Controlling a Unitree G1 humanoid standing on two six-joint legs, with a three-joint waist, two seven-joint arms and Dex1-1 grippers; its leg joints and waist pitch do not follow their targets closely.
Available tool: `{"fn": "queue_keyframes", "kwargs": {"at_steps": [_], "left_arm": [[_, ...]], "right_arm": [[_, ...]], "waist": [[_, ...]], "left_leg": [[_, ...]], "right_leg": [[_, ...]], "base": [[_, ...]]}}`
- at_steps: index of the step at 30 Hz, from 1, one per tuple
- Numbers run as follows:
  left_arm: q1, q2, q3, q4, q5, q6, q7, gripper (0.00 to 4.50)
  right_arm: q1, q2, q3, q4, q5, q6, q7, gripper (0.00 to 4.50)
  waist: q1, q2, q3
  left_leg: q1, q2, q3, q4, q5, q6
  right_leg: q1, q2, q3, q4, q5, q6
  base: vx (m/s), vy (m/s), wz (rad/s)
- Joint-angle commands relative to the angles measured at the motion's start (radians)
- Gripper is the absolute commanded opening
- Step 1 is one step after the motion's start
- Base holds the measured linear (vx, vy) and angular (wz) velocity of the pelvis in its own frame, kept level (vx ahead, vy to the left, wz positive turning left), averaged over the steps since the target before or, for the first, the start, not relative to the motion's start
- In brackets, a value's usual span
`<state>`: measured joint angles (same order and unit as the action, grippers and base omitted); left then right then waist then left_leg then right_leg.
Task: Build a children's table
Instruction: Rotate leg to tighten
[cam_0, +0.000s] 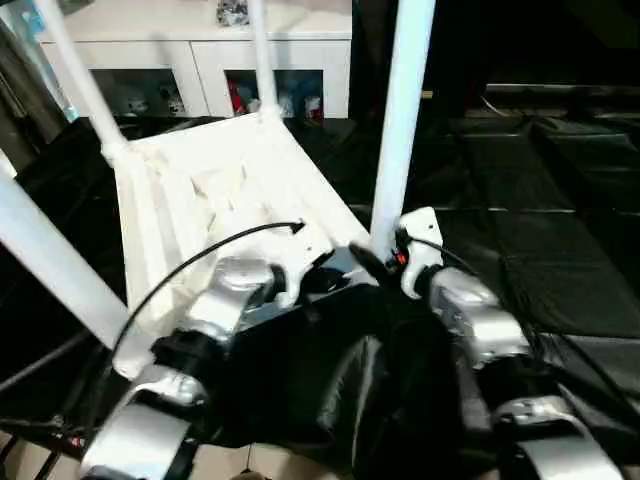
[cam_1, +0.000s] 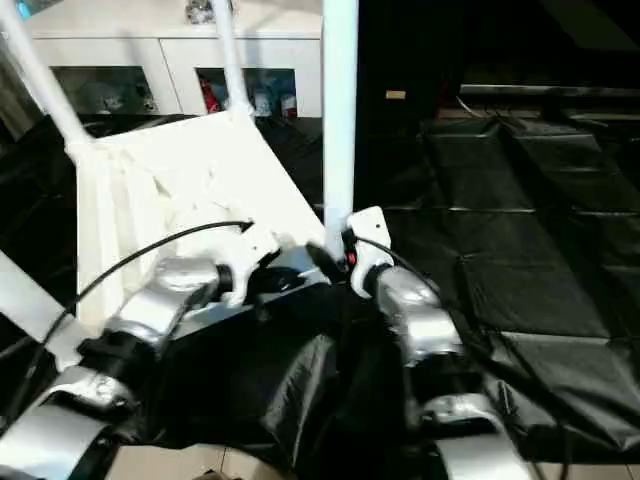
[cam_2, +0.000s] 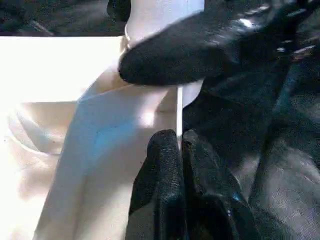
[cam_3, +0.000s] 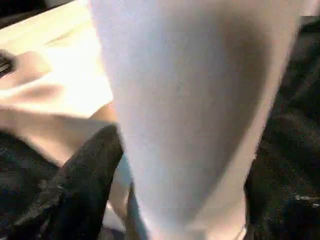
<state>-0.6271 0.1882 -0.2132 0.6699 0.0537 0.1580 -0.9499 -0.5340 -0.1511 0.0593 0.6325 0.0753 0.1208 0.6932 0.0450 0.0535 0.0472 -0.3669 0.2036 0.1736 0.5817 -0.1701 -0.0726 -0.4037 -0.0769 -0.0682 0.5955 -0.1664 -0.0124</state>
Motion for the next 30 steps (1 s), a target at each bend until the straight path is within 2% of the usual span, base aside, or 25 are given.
{"fn": "queue_keyframes", "kwargs": {"at_steps": [1,4,6,8,11,12,13,16,18,20,26,30], "left_arm": [[-0.009,-0.024,-0.02,-0.074,-0.053,-0.047,-0.046,0.0],[0.011,0.012,-0.03,-0.102,-0.065,-0.046,-0.123,0.0],[0.024,0.04,-0.036,-0.121,-0.073,-0.05,-0.182,0.0],[0.035,0.062,-0.041,-0.135,-0.08,-0.057,-0.224,0.0],[0.056,0.098,-0.047,-0.171,-0.097,-0.043,-0.287,0.0],[0.056,0.098,-0.047,-0.171,-0.097,-0.043,-0.287,0.0],[0.062,0.105,-0.049,-0.182,-0.102,-0.035,-0.303,0.0],[0.073,0.118,-0.053,-0.203,-0.11,-0.022,-0.329,0.0],[0.084,0.133,-0.058,-0.219,-0.115,-0.013,-0.355,0.0],[0.086,0.136,-0.059,-0.221,-0.115,-0.012,-0.36,0.0],[0.082,0.133,-0.052,-0.219,-0.107,-0.006,-0.332,0.0],[0.051,0.097,-0.02,-0.177,-0.1,-0.003,-0.231,0.0]], "right_arm": [[0.024,0.026,0.124,-0.031,0.021,0.026,0.154,3.99],[0.045,-0.039,0.133,-0.107,0.051,0.041,0.286,3.99],[0.059,-0.088,0.14,-0.152,0.066,0.058,0.376,3.99],[0.069,-0.122,0.148,-0.175,0.075,0.057,0.433,3.99],[0.09,-0.17,0.159,-0.206,0.089,0.068,0.504,3.99],[0.09,-0.17,0.159,-0.206,0.089,0.068,0.504,3.99],[0.093,-0.175,0.159,-0.213,0.095,0.078,0.515,3.74],[0.099,-0.184,0.159,-0.229,0.106,0.098,0.532,3.61],[0.109,-0.196,0.164,-0.256,0.114,0.128,0.563,3.24],[0.112,-0.199,0.166,-0.262,0.116,0.134,0.571,3.2],[0.115,-0.192,0.169,-0.268,0.124,0.152,0.563,2.72],[0.097,-0.127,0.134,-0.203,0.073,0.144,0.383,2.6]], "waist": [[0.003,-0.014,-0.062],[0.007,-0.014,-0.066],[0.013,-0.019,-0.065],[0.019,-0.017,-0.068],[0.025,-0.017,-0.064],[0.026,-0.022,-0.063],[0.028,-0.019,-0.062],[0.032,-0.019,-0.062],[0.036,-0.022,-0.062],[0.039,-0.02,-0.063],[0.042,-0.02,-0.063],[0.036,-0.022,-0.059]], "left_leg": [[0.004,0.018,-0.002,-0.065,-0.259,0.061],[0.003,0.021,-0.002,-0.062,-0.233,0.072],[0.002,0.023,0.001,-0.06,-0.211,0.088],[0.003,0.024,0.001,-0.058,-0.203,0.09],[0.004,0.025,0.001,-0.061,-0.217,0.083],[0.004,0.024,0.002,-0.061,-0.221,0.082],[0.005,0.025,0.001,-0.062,-0.231,0.077],[0.008,0.027,0.001,-0.064,-0.239,0.065],[0.007,0.027,0.0,-0.065,-0.233,0.062],[0.007,0.027,0.001,-0.064,-0.224,0.063],[0.007,0.025,0.001,-0.064,-0.221,0.056],[0.005,0.022,0.0,-0.066,-0.227,0.041]], "right_leg": [[0.053,-0.057,0.037,-0.082,-0.304,-0.195],[0.055,-0.056,0.038,-0.073,-0.245,-0.212],[0.053,-0.055,0.038,-0.07,-0.211,-0.224],[0.055,-0.056,0.036,-0.067,-0.204,-0.23],[0.051,-0.059,0.038,-0.069,-0.23,-0.231],[0.052,-0.058,0.037,-0.071,-0.245,-0.227],[0.05,-0.059,0.038,-0.072,-0.272,-0.218],[0.047,-0.058,0.039,-0.075,-0.294,-0.208],[0.049,-0.059,0.04,-0.073,-0.291,-0.205],[0.047,-0.057,0.04,-0.072,-0.278,-0.205],[0.047,-0.059,0.04,-0.072,-0.276,-0.205],[0.045,-0.058,0.04,-0.074,-0.296,-0.196]], "base": [[0.0,0.0,0.0],[0.0,0.0,0.0],[0.0,0.0,0.0],[0.0,0.0,0.0],[0.0,0.0,0.0],[0.0,0.0,0.0],[0.0,0.0,0.0],[0.0,0.0,0.0],[0.0,0.0,0.0],[0.0,0.0,0.0],[0.0,0.0,0.0],[0.0,0.0,0.0]]}}
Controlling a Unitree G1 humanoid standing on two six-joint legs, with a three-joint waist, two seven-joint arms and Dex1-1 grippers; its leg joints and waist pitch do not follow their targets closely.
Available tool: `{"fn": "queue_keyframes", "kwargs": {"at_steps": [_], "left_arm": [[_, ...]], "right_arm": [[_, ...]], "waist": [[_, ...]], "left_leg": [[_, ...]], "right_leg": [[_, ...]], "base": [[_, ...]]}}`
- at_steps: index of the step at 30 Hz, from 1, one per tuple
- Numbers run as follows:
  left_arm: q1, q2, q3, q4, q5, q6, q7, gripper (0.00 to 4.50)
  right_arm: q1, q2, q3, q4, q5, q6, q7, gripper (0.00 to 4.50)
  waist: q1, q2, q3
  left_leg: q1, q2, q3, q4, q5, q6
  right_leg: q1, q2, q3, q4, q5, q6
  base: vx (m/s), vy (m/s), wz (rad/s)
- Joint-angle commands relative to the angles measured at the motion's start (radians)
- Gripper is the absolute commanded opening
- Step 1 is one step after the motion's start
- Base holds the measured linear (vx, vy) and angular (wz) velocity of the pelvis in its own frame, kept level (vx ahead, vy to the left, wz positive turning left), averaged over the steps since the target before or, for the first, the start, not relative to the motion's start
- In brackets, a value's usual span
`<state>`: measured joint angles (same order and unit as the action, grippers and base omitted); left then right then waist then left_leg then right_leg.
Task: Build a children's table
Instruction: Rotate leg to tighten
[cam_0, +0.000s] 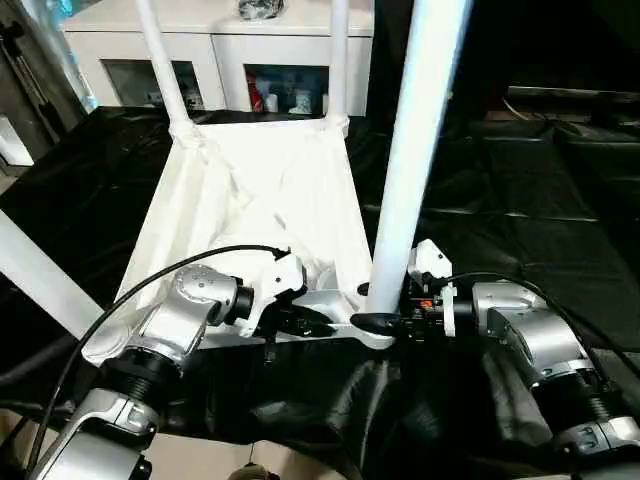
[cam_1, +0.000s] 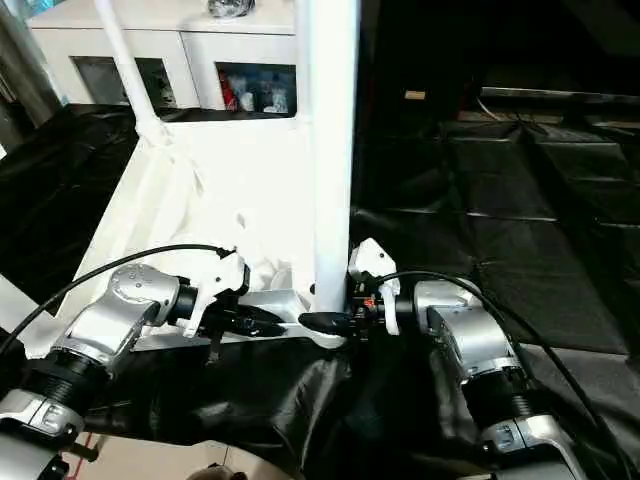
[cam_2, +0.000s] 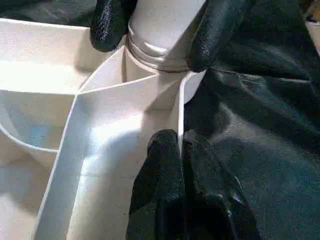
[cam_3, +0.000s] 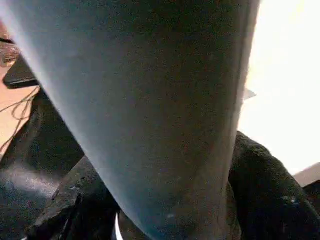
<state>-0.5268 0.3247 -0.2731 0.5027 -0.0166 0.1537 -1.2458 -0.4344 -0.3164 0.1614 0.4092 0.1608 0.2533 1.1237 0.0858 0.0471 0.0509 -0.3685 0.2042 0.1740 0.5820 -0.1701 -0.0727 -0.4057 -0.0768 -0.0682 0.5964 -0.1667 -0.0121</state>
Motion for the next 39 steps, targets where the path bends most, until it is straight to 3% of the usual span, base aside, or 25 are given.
{"fn": "queue_keyframes", "kwargs": {"at_steps": [1,3,4,7,10,14,15,18,22,23,28,32,39], "left_arm": [[-0.061,-0.052,0.05,0.005,-0.025,0.003,0.1,0.0],[-0.079,-0.07,0.061,0.026,-0.019,0.005,0.145,0.0],[-0.095,-0.087,0.067,0.046,-0.008,0.004,0.191,0.0],[-0.126,-0.122,0.075,0.082,0.013,0.001,0.281,0.0],[-0.165,-0.172,0.094,0.138,0.03,-0.015,0.415,0.0],[-0.185,-0.213,0.098,0.165,0.03,-0.029,0.465,0.0],[-0.184,-0.218,0.094,0.164,0.028,-0.033,0.457,0.0],[-0.177,-0.212,0.087,0.156,0.024,-0.041,0.428,0.0],[-0.15,-0.185,0.071,0.127,0.008,-0.054,0.349,0.0],[-0.132,-0.165,0.059,0.108,0.0,-0.058,0.294,0.0],[-0.095,-0.119,0.039,0.063,-0.016,-0.052,0.189,0.0],[-0.06,-0.062,0.019,0.002,-0.039,-0.015,0.075,0.0],[-0.022,0.0,0.0,-0.062,-0.058,0.03,-0.04,0.0]], "right_arm": [[-0.017,0.064,0.021,0.059,-0.041,0.0,-0.133,2.57],[-0.036,0.096,0.007,0.108,-0.075,-0.017,-0.243,2.57],[-0.051,0.129,-0.011,0.143,-0.08,-0.01,-0.326,2.57],[-0.076,0.191,-0.036,0.194,-0.082,0.002,-0.453,2.56],[-0.116,0.265,-0.066,0.27,-0.089,-0.011,-0.596,2.56],[-0.159,0.337,-0.085,0.345,-0.098,-0.075,-0.694,2.56],[-0.161,0.345,-0.067,0.34,-0.095,-0.089,-0.639,3.12],[-0.156,0.341,-0.06,0.324,-0.077,-0.077,-0.575,3.26],[-0.149,0.311,-0.038,0.309,-0.086,-0.089,-0.518,3.71],[-0.141,0.281,-0.024,0.29,-0.083,-0.093,-0.45,3.71],[-0.109,0.2,0.018,0.217,-0.061,-0.083,-0.264,3.71],[-0.063,0.103,0.056,0.121,-0.037,-0.087,-0.077,3.71],[-0.028,0.023,0.061,0.046,0.003,-0.046,0.07,3.71]], "waist": [[-0.007,-0.017,-0.064],[-0.018,-0.016,-0.061],[-0.033,-0.018,-0.061],[-0.041,-0.016,-0.059],[-0.046,-0.013,-0.065],[-0.047,-0.01,-0.068],[-0.046,-0.011,-0.069],[-0.044,-0.012,-0.07],[-0.043,-0.011,-0.07],[-0.045,-0.017,-0.069],[-0.039,-0.014,-0.067],[-0.022,-0.015,-0.067],[-0.013,-0.016,-0.066]], "left_leg": [[0.009,0.02,-0.001,-0.066,-0.239,0.034],[0.007,0.016,-0.004,-0.069,-0.255,0.016],[0.007,0.015,-0.006,-0.07,-0.272,0.007],[0.012,0.013,-0.006,-0.068,-0.287,0.004],[0.009,0.014,-0.006,-0.066,-0.263,0.017],[0.008,0.013,-0.003,-0.063,-0.235,0.023],[0.007,0.013,-0.002,-0.062,-0.225,0.035],[0.003,0.012,-0.001,-0.061,-0.194,0.057],[0.003,0.014,-0.002,-0.061,-0.201,0.062],[0.003,0.015,-0.001,-0.061,-0.203,0.064],[0.005,0.02,0.0,-0.062,-0.212,0.072],[0.008,0.025,0.003,-0.061,-0.213,0.078],[0.008,0.026,0.001,-0.064,-0.222,0.067]], "right_leg": [[0.048,-0.06,0.039,-0.078,-0.329,-0.185],[0.047,-0.06,0.037,-0.083,-0.38,-0.169],[0.049,-0.059,0.036,-0.085,-0.398,-0.16],[0.042,-0.059,0.037,-0.09,-0.421,-0.155],[0.048,-0.059,0.038,-0.084,-0.35,-0.173],[0.05,-0.059,0.038,-0.078,-0.277,-0.199],[0.052,-0.058,0.039,-0.076,-0.251,-0.206],[0.057,-0.057,0.038,-0.07,-0.202,-0.219],[0.059,-0.059,0.037,-0.071,-0.218,-0.221],[0.058,-0.058,0.038,-0.071,-0.214,-0.223],[0.058,-0.058,0.037,-0.07,-0.226,-0.23],[0.054,-0.058,0.039,-0.068,-0.232,-0.226],[0.052,-0.058,0.04,-0.068,-0.248,-0.222]], "base": [[0.0,0.0,0.0],[0.0,0.0,0.0],[0.0,0.0,0.0],[0.0,0.0,0.0],[0.0,0.0,0.0],[0.0,0.0,0.0],[0.0,0.0,0.0],[0.0,0.0,0.0],[0.0,0.0,0.0],[0.0,0.0,0.0],[0.0,0.0,0.0],[0.0,0.0,0.0],[0.0,0.0,0.0]]}}
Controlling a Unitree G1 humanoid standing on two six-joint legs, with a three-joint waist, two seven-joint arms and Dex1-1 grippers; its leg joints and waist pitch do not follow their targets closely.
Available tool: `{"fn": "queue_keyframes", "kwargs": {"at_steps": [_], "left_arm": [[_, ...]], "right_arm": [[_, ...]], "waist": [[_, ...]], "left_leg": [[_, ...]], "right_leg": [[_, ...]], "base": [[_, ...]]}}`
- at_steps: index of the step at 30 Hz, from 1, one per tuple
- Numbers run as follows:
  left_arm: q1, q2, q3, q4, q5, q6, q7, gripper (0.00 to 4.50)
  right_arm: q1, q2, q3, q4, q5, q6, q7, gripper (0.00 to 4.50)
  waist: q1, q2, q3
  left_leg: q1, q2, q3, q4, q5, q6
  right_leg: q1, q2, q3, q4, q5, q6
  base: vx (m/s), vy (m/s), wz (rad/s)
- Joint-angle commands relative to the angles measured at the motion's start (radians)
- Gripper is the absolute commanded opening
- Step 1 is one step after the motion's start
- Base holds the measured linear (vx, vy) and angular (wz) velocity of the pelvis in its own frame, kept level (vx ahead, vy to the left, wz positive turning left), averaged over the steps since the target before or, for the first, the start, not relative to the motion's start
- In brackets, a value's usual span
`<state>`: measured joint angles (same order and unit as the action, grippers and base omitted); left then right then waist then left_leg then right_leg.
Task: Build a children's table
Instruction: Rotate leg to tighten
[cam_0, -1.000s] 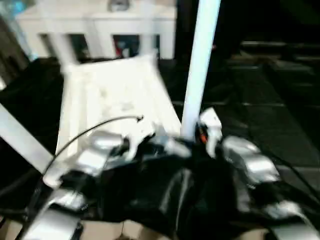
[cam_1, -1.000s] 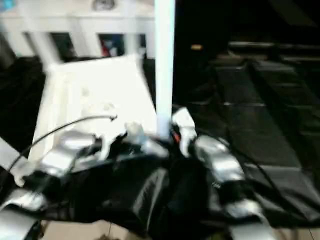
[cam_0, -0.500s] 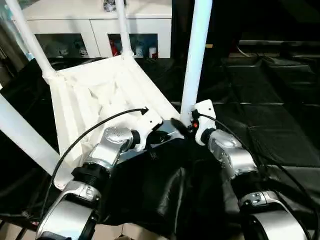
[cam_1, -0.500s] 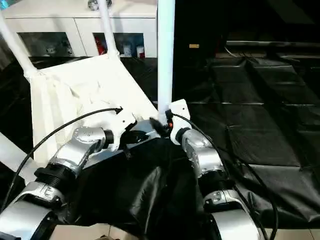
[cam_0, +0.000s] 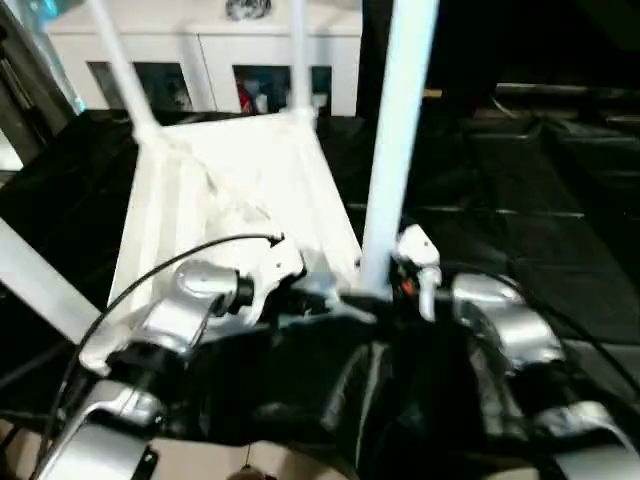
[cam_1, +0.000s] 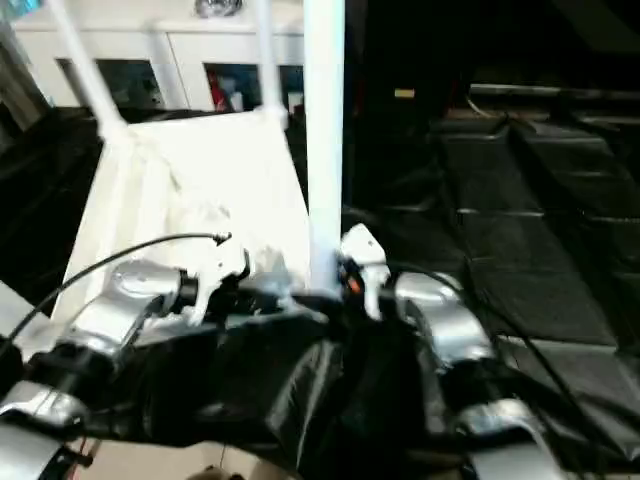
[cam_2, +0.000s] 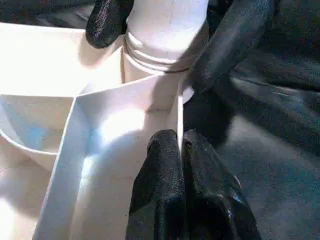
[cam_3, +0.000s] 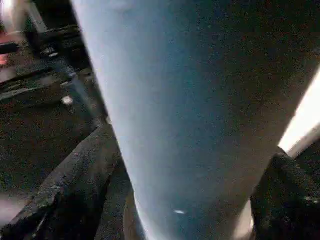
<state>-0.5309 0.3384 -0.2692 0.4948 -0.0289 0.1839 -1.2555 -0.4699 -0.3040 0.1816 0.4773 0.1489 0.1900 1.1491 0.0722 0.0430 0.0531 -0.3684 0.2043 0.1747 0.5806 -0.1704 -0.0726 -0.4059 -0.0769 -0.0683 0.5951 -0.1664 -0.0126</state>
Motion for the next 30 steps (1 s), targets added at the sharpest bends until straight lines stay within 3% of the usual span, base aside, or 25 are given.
{"fn": "queue_keyframes", "kwargs": {"at_steps": [1,2,7,14,16,20,21,24,26,30], "left_arm": [[-0.016,-0.01,-0.005,-0.06,-0.047,0.003,-0.037,0.0],[-0.007,0.0,-0.01,-0.078,-0.053,0.018,-0.057,0.0],[0.011,0.015,-0.017,-0.12,-0.066,0.051,-0.085,0.0],[-0.012,-0.025,0.013,-0.081,-0.042,0.033,0.038,0.0],[-0.031,-0.053,0.03,-0.053,-0.028,0.021,0.106,0.0],[-0.063,-0.1,0.051,-0.01,-0.013,0.013,0.204,0.0],[-0.09,-0.137,0.061,0.025,0.001,0.009,0.284,0.0],[-0.116,-0.172,0.069,0.063,0.021,-0.005,0.376,0.0],[-0.143,-0.21,0.087,0.113,0.035,-0.016,0.485,0.0],[-0.156,-0.232,0.092,0.137,0.042,-0.028,0.516,0.0]], "right_arm": [[0.01,0.007,0.041,-0.027,0.019,0.021,0.052,3.71],[0.017,-0.004,0.041,-0.046,0.033,0.042,0.074,3.47],[0.029,-0.022,0.051,-0.075,0.049,0.085,0.113,3.1],[0.038,0.015,0.047,-0.076,0.027,0.097,0.03,2.62],[0.027,0.046,0.035,-0.036,0.001,0.078,-0.06,2.58],[-0.006,0.113,0.001,0.057,-0.054,0.055,-0.273,2.55],[-0.033,0.169,-0.035,0.122,-0.065,0.055,-0.422,2.54],[-0.057,0.218,-0.07,0.167,-0.054,0.055,-0.52,2.53],[-0.08,0.274,-0.09,0.194,-0.046,0.049,-0.574,2.53],[-0.107,0.319,-0.104,0.238,-0.055,0.022,-0.65,2.53]], "waist": [[0.001,-0.012,-0.068],[0.003,-0.013,-0.068],[0.012,-0.012,-0.067],[0.014,-0.013,-0.068],[0.007,-0.015,-0.064],[-0.007,-0.016,-0.063],[-0.019,-0.016,-0.064],[-0.03,-0.016,-0.064],[-0.031,-0.009,-0.066],[-0.031,-0.011,-0.07]], "left_leg": [[0.008,0.026,0.001,-0.063,-0.221,0.066],[0.008,0.025,0.001,-0.062,-0.218,0.066],[0.011,0.027,0.001,-0.062,-0.216,0.058],[0.009,0.024,0.0,-0.062,-0.212,0.047],[0.009,0.02,-0.001,-0.063,-0.242,0.03],[0.008,0.017,-0.005,-0.066,-0.253,0.012],[0.008,0.013,-0.005,-0.064,-0.264,0.009],[0.009,0.012,-0.005,-0.064,-0.261,0.01],[0.009,0.012,-0.004,-0.061,-0.254,0.02],[0.006,0.012,-0.004,-0.06,-0.228,0.028]], "right_leg": [[0.052,-0.058,0.04,-0.067,-0.248,-0.222],[0.053,-0.057,0.04,-0.067,-0.246,-0.223],[0.05,-0.057,0.041,-0.067,-0.255,-0.221],[0.05,-0.058,0.041,-0.068,-0.258,-0.209],[0.048,-0.059,0.04,-0.076,-0.331,-0.186],[0.048,-0.059,0.038,-0.079,-0.367,-0.169],[0.048,-0.059,0.037,-0.082,-0.385,-0.163],[0.047,-0.057,0.037,-0.084,-0.379,-0.164],[0.048,-0.057,0.038,-0.082,-0.346,-0.173],[0.052,-0.056,0.038,-0.076,-0.289,-0.192]], "base": [[0.0,0.0,0.0],[0.0,0.0,0.0],[0.0,0.0,0.0],[0.0,0.0,0.0],[0.0,0.0,0.0],[0.0,0.0,0.0],[0.0,0.0,0.0],[0.0,0.0,0.0],[0.0,0.0,0.0],[0.0,0.0,0.0]]}}
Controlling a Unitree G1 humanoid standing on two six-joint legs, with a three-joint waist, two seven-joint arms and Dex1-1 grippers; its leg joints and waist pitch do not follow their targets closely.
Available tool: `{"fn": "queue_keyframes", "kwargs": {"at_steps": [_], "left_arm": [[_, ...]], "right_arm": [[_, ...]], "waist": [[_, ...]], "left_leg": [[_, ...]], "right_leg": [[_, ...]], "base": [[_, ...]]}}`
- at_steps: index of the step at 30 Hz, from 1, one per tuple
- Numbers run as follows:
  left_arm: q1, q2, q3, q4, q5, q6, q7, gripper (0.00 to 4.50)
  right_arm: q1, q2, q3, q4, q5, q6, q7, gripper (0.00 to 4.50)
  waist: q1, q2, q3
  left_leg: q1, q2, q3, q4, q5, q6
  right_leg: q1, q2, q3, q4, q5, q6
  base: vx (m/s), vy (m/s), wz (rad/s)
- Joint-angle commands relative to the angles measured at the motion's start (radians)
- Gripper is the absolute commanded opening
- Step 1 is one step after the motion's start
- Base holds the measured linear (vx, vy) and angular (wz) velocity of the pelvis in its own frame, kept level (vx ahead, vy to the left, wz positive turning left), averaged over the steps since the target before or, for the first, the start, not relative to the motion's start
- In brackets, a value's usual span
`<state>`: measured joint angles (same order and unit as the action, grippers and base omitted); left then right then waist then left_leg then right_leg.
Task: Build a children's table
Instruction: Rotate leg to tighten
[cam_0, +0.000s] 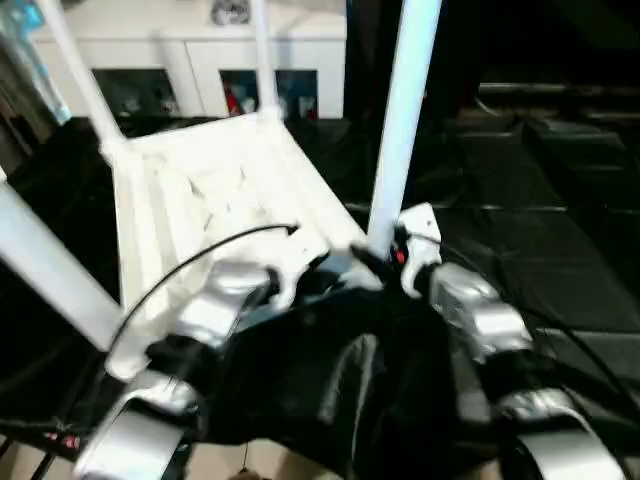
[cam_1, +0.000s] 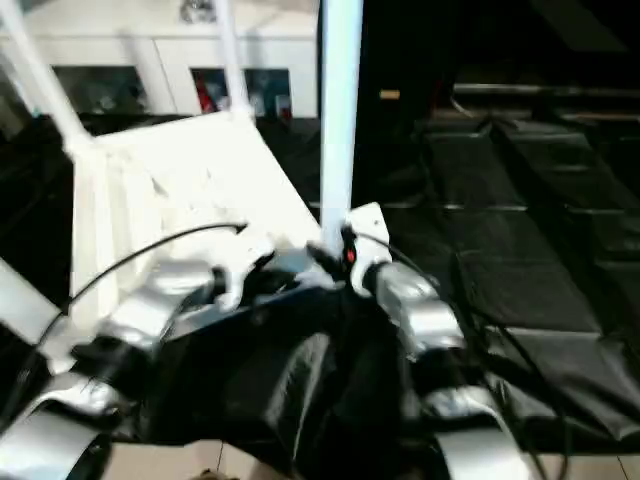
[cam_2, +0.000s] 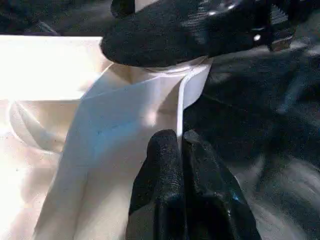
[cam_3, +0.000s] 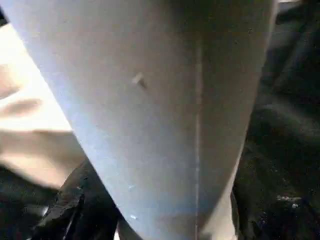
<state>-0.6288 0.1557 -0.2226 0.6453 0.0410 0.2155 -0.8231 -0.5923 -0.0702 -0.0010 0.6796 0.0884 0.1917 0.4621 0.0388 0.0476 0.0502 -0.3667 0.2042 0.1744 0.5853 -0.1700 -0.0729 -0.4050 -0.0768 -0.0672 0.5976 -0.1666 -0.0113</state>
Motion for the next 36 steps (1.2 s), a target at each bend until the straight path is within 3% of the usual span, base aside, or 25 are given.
{"fn": "queue_keyframes", "kwargs": {"at_steps": [1,2,3,6,11,16,19,24,29,32,36], "left_arm": [[-0.058,-0.055,0.041,-0.014,-0.029,-0.063,0.071,0.0],[-0.058,-0.057,0.039,-0.014,-0.03,-0.065,0.067,0.0],[-0.056,-0.056,0.038,-0.017,-0.032,-0.065,0.058,0.0],[-0.038,-0.044,0.024,-0.039,-0.042,-0.071,0.003,0.0],[0.001,-0.002,-0.013,-0.086,-0.068,-0.066,-0.126,0.0],[0.026,0.055,-0.031,-0.121,-0.081,-0.061,-0.249,0.0],[0.042,0.101,-0.041,-0.144,-0.09,-0.059,-0.335,0.0],[0.065,0.151,-0.055,-0.184,-0.107,-0.03,-0.428,0.0],[0.086,0.177,-0.065,-0.223,-0.121,-0.001,-0.485,0.0],[0.093,0.183,-0.067,-0.231,-0.123,0.001,-0.494,0.0],[0.087,0.167,-0.053,-0.218,-0.113,-0.02,-0.445,0.0]], "right_arm": [[0.014,0.101,0.108,0.043,-0.016,-0.013,0.053,2.53],[0.017,0.103,0.121,0.04,-0.02,-0.019,0.074,2.53],[0.023,0.106,0.129,0.032,-0.015,-0.019,0.101,3.09],[0.04,0.105,0.132,-0.003,0.021,0.006,0.18,3.4],[0.061,0.047,0.173,-0.051,0.014,0.005,0.293,3.89],[0.102,-0.061,0.21,-0.151,0.04,-0.007,0.499,3.89],[0.133,-0.142,0.222,-0.225,0.067,0.007,0.641,3.89],[0.159,-0.222,0.233,-0.276,0.084,0.028,0.756,3.89],[0.17,-0.256,0.24,-0.307,0.104,0.063,0.802,3.57],[0.172,-0.256,0.242,-0.313,0.104,0.076,0.815,3.14],[0.172,-0.241,0.244,-0.308,0.095,0.068,0.793,2.9]], "waist": [[0.003,-0.015,-0.068],[0.004,-0.015,-0.069],[0.005,-0.017,-0.068],[0.006,-0.019,-0.067],[0.004,-0.016,-0.066],[0.006,-0.016,-0.066],[0.022,-0.015,-0.068],[0.034,-0.016,-0.065],[0.044,-0.018,-0.065],[0.046,-0.018,-0.065],[0.047,-0.018,-0.066]], "left_leg": [[0.005,0.013,-0.002,-0.064,-0.224,0.035],[0.004,0.013,-0.002,-0.063,-0.22,0.039],[0.003,0.012,-0.001,-0.063,-0.21,0.05],[0.001,0.013,-0.001,-0.064,-0.21,0.06],[0.002,0.016,-0.002,-0.066,-0.224,0.061],[0.004,0.019,-0.001,-0.066,-0.225,0.068],[0.004,0.023,0.002,-0.062,-0.203,0.083],[0.006,0.025,0.002,-0.064,-0.218,0.076],[0.009,0.026,0.0,-0.066,-0.227,0.06],[0.008,0.025,0.0,-0.066,-0.218,0.057],[0.007,0.024,0.0,-0.065,-0.211,0.055]], "right_leg": [[0.05,-0.057,0.038,-0.078,-0.271,-0.198],[0.051,-0.057,0.038,-0.076,-0.262,-0.2],[0.053,-0.057,0.037,-0.075,-0.254,-0.203],[0.055,-0.058,0.036,-0.076,-0.268,-0.198],[0.054,-0.058,0.037,-0.077,-0.278,-0.198],[0.054,-0.057,0.038,-0.075,-0.257,-0.21],[0.053,-0.056,0.038,-0.068,-0.21,-0.228],[0.051,-0.058,0.038,-0.069,-0.245,-0.224],[0.05,-0.059,0.04,-0.071,-0.278,-0.212],[0.049,-0.058,0.04,-0.071,-0.267,-0.212],[0.049,-0.058,0.039,-0.07,-0.259,-0.21]], "base": [[0.0,0.0,0.0],[0.0,0.0,0.0],[0.0,0.0,0.0],[0.0,0.0,0.0],[0.0,0.0,0.0],[0.0,0.0,0.0],[0.0,0.0,0.0],[0.0,0.0,0.0],[0.0,0.0,0.0],[0.0,0.0,0.0],[0.0,0.0,0.0]]}}
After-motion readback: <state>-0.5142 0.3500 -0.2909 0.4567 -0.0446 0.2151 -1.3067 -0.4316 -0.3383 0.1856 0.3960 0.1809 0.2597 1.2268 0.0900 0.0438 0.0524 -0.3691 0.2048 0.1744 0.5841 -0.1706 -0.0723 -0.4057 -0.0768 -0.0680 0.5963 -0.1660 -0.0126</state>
